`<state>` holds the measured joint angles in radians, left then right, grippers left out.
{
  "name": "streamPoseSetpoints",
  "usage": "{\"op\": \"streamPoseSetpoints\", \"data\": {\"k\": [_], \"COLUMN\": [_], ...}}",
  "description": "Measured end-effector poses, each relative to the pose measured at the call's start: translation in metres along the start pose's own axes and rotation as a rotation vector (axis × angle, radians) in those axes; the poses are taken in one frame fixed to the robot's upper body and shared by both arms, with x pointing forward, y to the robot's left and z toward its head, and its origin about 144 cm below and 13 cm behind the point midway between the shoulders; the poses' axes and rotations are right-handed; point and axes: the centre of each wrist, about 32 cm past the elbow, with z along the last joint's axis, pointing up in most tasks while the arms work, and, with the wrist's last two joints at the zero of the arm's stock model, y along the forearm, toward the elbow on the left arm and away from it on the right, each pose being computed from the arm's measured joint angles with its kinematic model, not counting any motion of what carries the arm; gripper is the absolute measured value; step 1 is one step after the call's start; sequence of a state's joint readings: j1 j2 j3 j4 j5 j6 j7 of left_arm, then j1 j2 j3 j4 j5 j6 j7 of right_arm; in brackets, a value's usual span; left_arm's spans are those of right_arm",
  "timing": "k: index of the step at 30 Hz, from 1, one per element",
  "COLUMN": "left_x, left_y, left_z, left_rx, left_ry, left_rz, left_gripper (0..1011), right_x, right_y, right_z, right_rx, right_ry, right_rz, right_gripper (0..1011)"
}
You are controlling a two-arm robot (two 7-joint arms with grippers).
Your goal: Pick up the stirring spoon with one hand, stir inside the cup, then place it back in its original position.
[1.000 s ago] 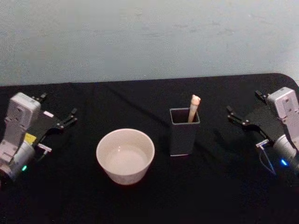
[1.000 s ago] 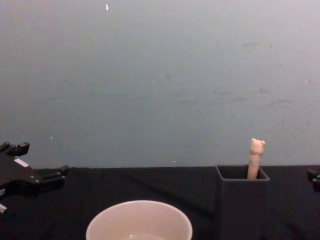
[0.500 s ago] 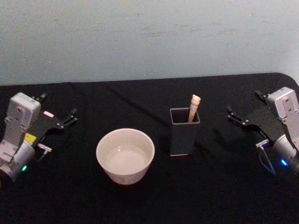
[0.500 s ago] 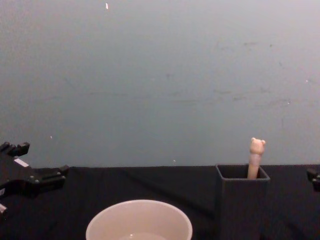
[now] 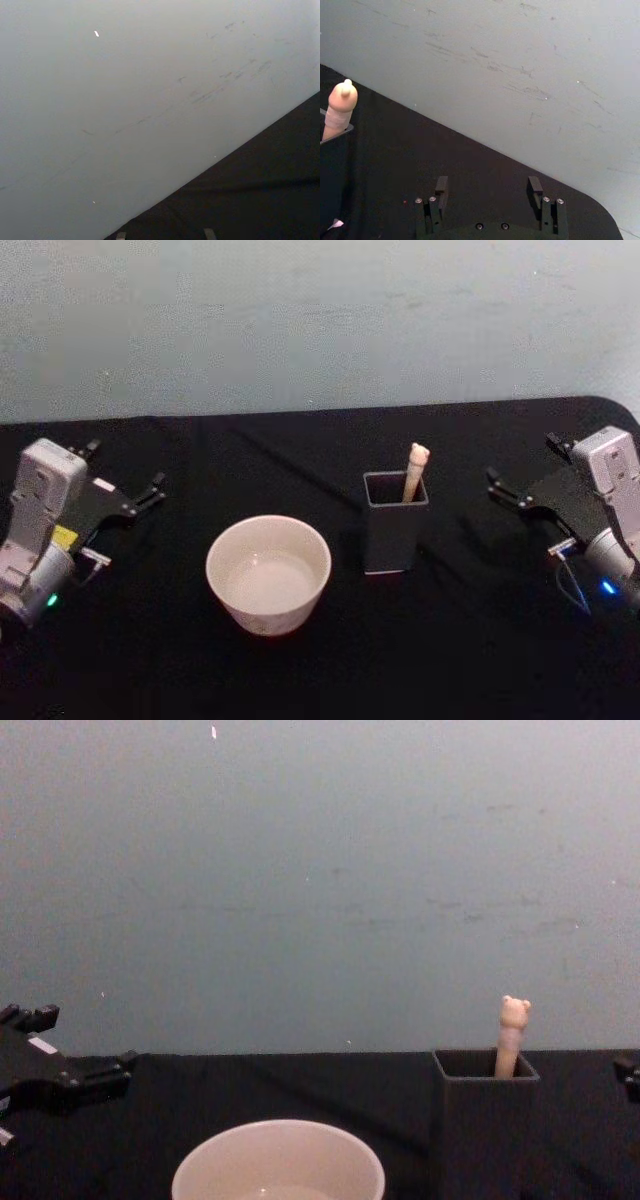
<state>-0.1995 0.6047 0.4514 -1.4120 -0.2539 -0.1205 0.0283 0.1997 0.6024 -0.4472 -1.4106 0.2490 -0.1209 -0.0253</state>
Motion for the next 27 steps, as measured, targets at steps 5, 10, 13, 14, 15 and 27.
{"op": "streamPoseSetpoints", "data": {"k": [5,10,13,14,15,27], "left_x": [0.000,0.000,0.000,0.000,0.000,0.000], "left_y": [0.000,0.000,0.000,0.000,0.000,0.000], "left_z": [0.000,0.000,0.000,0.000,0.000,0.000], "left_rx": [0.000,0.000,0.000,0.000,0.000,0.000], "left_ry": [0.000,0.000,0.000,0.000,0.000,0.000], "left_rz": [0.000,0.000,0.000,0.000,0.000,0.000], "left_gripper": [1001,1001,1001,1002,1001,1001], "right_x": [0.003,0.008,0.013,0.013,0.015,0.013], "right_y": [0.001,-0.003,-0.012,-0.012,-0.015,-0.037], "right_z": [0.001,0.004,0.010,0.010,0.013,0.026], "right_rx": [0.010,0.031,0.048,0.048,0.053,0.066], "right_ry": [0.004,0.037,0.092,0.092,0.112,0.237], "right_rz": [0.013,0.047,0.098,0.098,0.118,0.294], "right_gripper": [1003,1003,1003,1003,1003,1003]}}
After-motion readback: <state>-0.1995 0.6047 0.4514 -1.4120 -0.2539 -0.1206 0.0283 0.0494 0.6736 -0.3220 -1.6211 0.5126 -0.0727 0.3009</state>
